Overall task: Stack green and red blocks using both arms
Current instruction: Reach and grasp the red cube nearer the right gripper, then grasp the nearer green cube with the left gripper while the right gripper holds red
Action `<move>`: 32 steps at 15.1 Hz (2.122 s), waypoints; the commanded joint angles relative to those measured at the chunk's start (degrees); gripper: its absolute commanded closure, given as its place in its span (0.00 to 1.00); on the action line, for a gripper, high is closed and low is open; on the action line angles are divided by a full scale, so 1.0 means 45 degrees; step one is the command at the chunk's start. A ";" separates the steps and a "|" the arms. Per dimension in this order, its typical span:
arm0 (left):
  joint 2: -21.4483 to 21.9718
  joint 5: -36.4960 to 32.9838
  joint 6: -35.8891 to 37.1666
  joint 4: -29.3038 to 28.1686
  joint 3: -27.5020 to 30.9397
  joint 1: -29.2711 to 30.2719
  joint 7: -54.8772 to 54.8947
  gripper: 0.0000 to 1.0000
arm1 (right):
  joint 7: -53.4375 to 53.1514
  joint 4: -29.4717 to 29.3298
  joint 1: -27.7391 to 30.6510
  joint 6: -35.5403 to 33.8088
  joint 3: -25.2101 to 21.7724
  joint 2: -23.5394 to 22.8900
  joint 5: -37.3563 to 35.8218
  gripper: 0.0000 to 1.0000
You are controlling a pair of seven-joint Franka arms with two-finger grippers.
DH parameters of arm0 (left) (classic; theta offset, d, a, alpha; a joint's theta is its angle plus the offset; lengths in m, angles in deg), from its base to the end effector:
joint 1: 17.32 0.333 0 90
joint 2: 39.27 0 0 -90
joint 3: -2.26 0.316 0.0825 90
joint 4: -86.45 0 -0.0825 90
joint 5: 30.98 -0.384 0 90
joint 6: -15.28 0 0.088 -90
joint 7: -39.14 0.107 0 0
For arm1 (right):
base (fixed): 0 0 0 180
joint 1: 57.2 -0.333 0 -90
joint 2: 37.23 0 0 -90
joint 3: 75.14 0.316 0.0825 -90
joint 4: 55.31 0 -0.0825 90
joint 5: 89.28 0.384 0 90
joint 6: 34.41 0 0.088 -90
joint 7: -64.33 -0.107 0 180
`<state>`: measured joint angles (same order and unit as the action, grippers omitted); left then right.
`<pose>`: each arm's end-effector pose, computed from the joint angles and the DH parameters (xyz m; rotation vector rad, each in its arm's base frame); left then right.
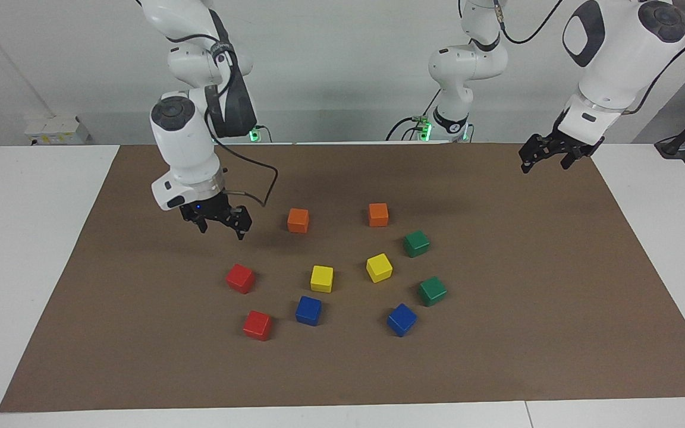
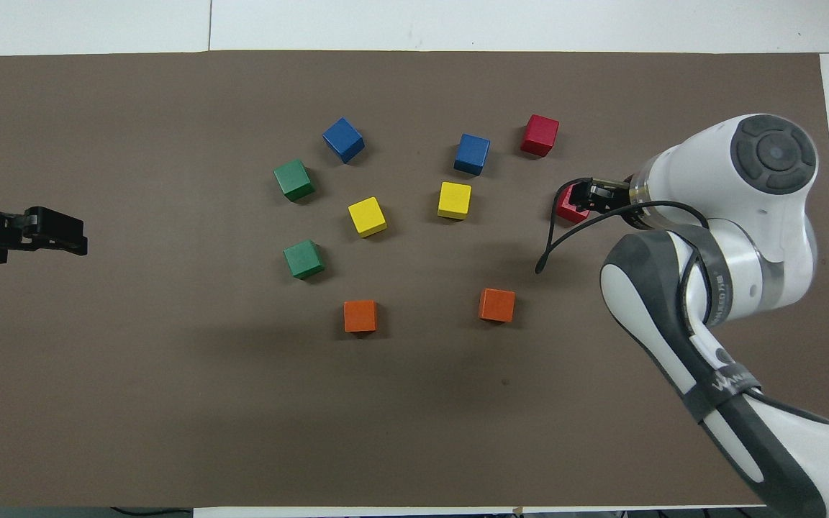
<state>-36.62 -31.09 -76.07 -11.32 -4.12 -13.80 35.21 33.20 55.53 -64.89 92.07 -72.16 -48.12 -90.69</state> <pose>0.5378 -0.0279 0.5877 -3.1288 -0.0295 0.1026 0.5971 0.1104 0.3967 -3.0730 0.5348 -0.1272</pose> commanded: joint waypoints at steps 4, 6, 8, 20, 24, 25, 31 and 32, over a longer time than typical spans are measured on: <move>0.0584 0.0044 -0.1920 -0.1297 -0.0164 -0.0465 -0.1600 0.00 | -0.1323 -0.0276 0.0048 0.1089 -0.0019 -0.1289 0.0098 0.00; -0.0250 0.0063 -0.2238 -0.1145 -0.0145 -0.1305 -0.2190 0.00 | -0.1501 -0.0276 0.0028 0.1363 -0.0019 -0.1641 0.0098 0.00; -0.1190 0.0374 -0.2801 -0.0850 -0.0145 -0.1969 -0.3784 0.00 | -0.1598 -0.0276 0.0028 0.1695 -0.0019 -0.1895 0.0078 0.00; -0.3926 0.0337 -0.7998 -0.3407 -0.0086 -0.4998 -0.8694 0.00 | -0.1775 -0.0373 0.0048 0.2575 -0.0019 -0.2658 -0.0078 0.44; -0.4182 -0.0110 -0.8742 -0.3838 -0.0086 -0.5040 -0.8973 0.00 | -0.1639 -0.0393 0.0087 0.2596 -0.0019 -0.2678 -0.0078 1.00; -0.4163 -0.0112 -0.8859 -0.3974 -0.0086 -0.5000 -0.8525 0.00 | -0.1619 -0.0393 0.0067 0.2499 -0.0038 -0.2658 -0.0117 1.00; -0.4358 -0.0113 -1.0053 -0.4659 -0.0086 -0.4999 -0.8617 0.43 | 0.1948 -0.0551 0.1314 0.0781 -0.0117 -0.1587 -0.0332 1.00; -0.4339 -0.0113 -0.9665 -0.4562 -0.0086 -0.5019 -0.8695 0.99 | 0.2787 -0.0414 0.1665 0.0740 -0.0136 -0.1449 -0.0332 1.00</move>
<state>-56.53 -30.73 -120.02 -31.31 -4.88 -35.99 -3.31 38.92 52.36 -60.60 97.21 -73.08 -57.41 -91.44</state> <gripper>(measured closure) 0.194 0.445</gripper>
